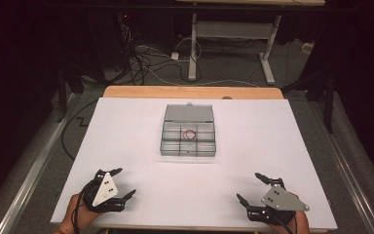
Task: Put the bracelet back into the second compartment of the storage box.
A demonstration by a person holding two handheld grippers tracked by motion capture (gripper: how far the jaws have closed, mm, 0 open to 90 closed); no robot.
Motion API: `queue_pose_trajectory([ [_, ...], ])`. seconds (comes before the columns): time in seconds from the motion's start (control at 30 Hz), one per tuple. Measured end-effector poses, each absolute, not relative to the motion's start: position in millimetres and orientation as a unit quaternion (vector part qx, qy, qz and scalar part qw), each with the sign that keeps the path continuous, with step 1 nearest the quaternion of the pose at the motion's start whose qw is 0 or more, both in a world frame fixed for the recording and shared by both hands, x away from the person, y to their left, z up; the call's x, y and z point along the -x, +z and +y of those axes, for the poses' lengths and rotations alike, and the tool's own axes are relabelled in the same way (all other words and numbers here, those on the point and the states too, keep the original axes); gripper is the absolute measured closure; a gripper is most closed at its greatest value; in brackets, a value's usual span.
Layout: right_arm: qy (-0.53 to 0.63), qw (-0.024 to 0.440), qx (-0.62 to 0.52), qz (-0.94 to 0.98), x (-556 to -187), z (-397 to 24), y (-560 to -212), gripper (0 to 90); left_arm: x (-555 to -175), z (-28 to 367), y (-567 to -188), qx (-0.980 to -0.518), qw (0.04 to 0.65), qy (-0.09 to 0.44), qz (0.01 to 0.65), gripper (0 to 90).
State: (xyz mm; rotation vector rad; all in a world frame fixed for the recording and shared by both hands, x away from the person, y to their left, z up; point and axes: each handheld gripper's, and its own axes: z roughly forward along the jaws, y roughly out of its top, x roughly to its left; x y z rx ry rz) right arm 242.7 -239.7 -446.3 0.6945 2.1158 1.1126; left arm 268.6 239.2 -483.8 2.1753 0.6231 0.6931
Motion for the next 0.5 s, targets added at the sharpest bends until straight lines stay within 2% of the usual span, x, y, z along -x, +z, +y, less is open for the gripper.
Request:
queue_pose_trajectory([
  [0.5, 0.422, 0.324, -0.267, 0.804, -240.9, -239.3, -445.2, 18.5, -269.5, 236.9, -483.8, -0.853, 0.382, 0.267, 0.236, 18.8],
])
